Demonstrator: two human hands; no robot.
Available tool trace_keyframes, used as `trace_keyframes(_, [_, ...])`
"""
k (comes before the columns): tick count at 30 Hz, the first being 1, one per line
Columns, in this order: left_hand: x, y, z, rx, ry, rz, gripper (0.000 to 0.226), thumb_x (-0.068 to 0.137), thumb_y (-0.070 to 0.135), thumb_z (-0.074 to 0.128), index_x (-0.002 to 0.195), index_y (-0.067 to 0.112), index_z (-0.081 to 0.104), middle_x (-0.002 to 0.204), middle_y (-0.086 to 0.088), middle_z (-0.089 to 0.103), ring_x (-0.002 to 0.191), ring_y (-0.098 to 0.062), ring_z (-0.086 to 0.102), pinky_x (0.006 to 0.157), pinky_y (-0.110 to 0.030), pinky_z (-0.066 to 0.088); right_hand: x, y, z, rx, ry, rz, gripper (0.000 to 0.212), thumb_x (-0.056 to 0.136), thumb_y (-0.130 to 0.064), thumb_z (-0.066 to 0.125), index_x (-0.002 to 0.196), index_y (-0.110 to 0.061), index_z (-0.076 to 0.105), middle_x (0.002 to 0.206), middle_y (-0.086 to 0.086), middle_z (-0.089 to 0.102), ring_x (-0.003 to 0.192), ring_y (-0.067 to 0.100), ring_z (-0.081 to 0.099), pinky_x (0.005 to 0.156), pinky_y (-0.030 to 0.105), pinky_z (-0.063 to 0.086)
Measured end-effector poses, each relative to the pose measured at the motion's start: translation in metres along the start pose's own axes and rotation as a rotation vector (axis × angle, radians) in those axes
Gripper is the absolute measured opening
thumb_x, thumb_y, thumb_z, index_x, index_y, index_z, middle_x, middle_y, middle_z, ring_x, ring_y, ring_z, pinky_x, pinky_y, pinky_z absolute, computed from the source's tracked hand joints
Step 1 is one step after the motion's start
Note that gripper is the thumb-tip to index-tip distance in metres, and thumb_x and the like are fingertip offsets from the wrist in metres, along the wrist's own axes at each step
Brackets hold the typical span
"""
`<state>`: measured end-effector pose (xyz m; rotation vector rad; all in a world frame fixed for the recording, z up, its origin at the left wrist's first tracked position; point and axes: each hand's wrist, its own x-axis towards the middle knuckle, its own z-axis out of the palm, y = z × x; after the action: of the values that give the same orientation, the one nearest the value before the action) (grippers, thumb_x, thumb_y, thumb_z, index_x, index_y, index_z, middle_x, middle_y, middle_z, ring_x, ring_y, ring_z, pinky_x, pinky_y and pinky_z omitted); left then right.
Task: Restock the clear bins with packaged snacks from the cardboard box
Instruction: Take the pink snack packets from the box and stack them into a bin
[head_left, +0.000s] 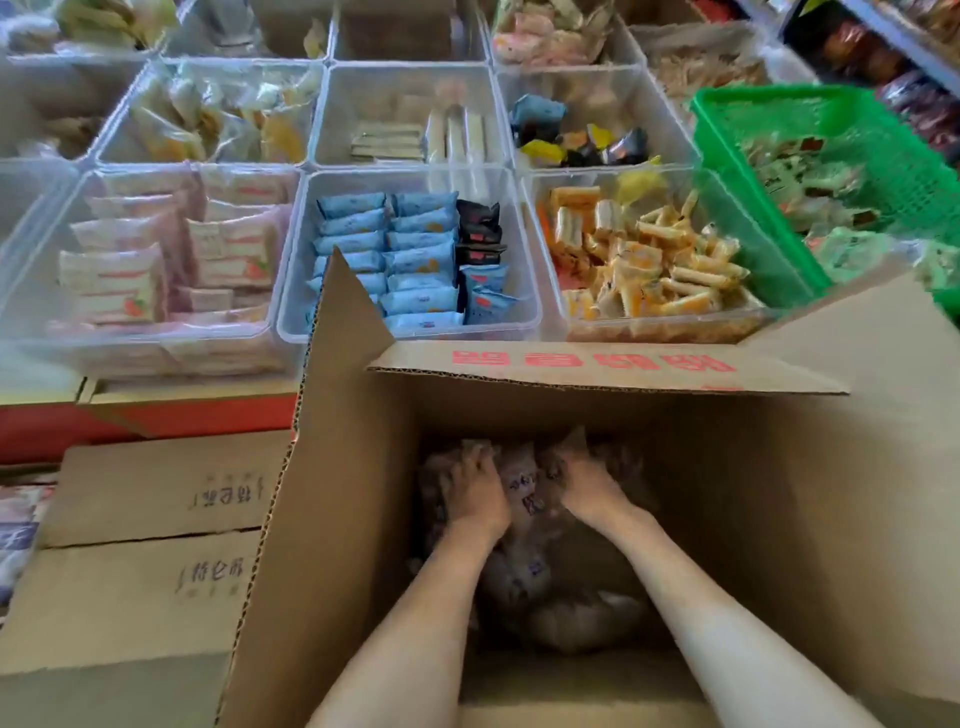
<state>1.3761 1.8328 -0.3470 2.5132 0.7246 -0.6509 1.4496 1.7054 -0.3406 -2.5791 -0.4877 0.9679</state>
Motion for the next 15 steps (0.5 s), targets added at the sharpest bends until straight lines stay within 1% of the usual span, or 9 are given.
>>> trace_keyframes(1, [0.010,-0.002,0.008,0.039,-0.007,0.002,0.068,0.098,0.037,0.041,0.152,0.011,0.008,0.158,-0.011,0.010,0.143,-0.032,0.013,0.117,-0.045,0.006,0.015,0.002,0.008,-0.033,-0.026,0.005,0.044,0.093,-0.022,0.049,0.137,-0.021,0.045,0.139,0.008,0.049,0.127,0.029,0.046,0.105,0.035,0.036])
trace_keyframes(2, [0.017,-0.005,0.017,0.082,-0.017,0.002,0.066,0.097,0.036,0.041,0.151,0.013,0.010,0.157,-0.011,0.012,0.143,-0.032,0.012,0.117,-0.047,0.003,0.027,0.003,0.016,-0.065,-0.034,-0.010,0.046,0.091,-0.023,0.049,0.137,-0.024,0.045,0.139,0.008,0.048,0.129,0.031,0.044,0.107,0.038,0.034])
trace_keyframes(4, [0.028,-0.011,0.029,0.122,-0.029,-0.007,0.060,0.098,0.035,0.040,0.150,0.016,0.018,0.155,-0.011,0.021,0.143,-0.028,0.015,0.118,-0.047,0.001,0.047,0.000,0.031,-0.104,-0.044,-0.063,0.045,0.087,-0.023,0.047,0.132,-0.028,0.048,0.133,0.009,0.053,0.125,0.032,0.048,0.104,0.040,0.040])
trace_keyframes(7, [0.037,-0.022,0.042,0.103,-0.036,-0.015,0.053,0.098,0.033,0.037,0.147,0.017,0.024,0.150,-0.010,0.030,0.140,-0.024,0.022,0.118,-0.044,0.009,0.070,-0.012,0.046,-0.060,-0.065,-0.155,0.045,0.087,-0.007,0.049,0.132,-0.014,0.050,0.131,0.013,0.055,0.121,0.030,0.051,0.097,0.034,0.041])
trace_keyframes(9, [0.038,-0.027,0.047,0.102,-0.009,-0.016,0.052,0.098,0.034,0.037,0.146,0.017,0.027,0.146,-0.010,0.035,0.137,-0.027,0.025,0.116,-0.044,0.013,0.083,-0.015,0.053,-0.084,-0.047,-0.149,0.043,0.088,-0.010,0.051,0.130,-0.012,0.050,0.132,0.014,0.054,0.124,0.030,0.049,0.098,0.035,0.039])
trace_keyframes(11, [0.036,-0.030,0.051,0.098,0.011,-0.012,0.049,0.098,0.033,0.037,0.144,0.017,0.030,0.143,-0.010,0.038,0.136,-0.027,0.026,0.117,-0.043,0.013,0.093,-0.013,0.059,-0.194,-0.013,-0.085,0.040,0.094,-0.016,0.046,0.134,-0.012,0.046,0.136,0.015,0.051,0.128,0.031,0.046,0.102,0.039,0.037])
trace_keyframes(12, [0.034,-0.031,0.052,0.092,0.017,-0.005,0.048,0.098,0.031,0.036,0.144,0.016,0.031,0.143,-0.009,0.039,0.136,-0.027,0.026,0.117,-0.043,0.011,0.099,-0.011,0.063,-0.232,0.002,-0.051,0.035,0.097,-0.019,0.042,0.131,-0.011,0.048,0.134,0.016,0.052,0.126,0.031,0.048,0.101,0.039,0.038])
trace_keyframes(13, [0.033,-0.031,0.054,0.082,0.029,0.004,0.048,0.098,0.029,0.036,0.144,0.015,0.031,0.143,-0.009,0.039,0.137,-0.026,0.026,0.117,-0.042,0.009,0.103,-0.009,0.067,-0.259,0.023,-0.041,0.030,0.099,-0.022,0.039,0.124,-0.011,0.052,0.129,0.016,0.056,0.121,0.030,0.052,0.095,0.037,0.040])
trace_keyframes(15, [0.032,-0.031,0.055,0.072,0.038,0.020,0.047,0.098,0.025,0.036,0.144,0.016,0.030,0.146,-0.009,0.037,0.139,-0.026,0.023,0.118,-0.042,0.005,0.108,-0.009,0.071,-0.332,0.079,-0.097,0.026,0.100,-0.024,0.039,0.115,-0.011,0.057,0.119,0.015,0.062,0.111,0.029,0.057,0.083,0.032,0.040])
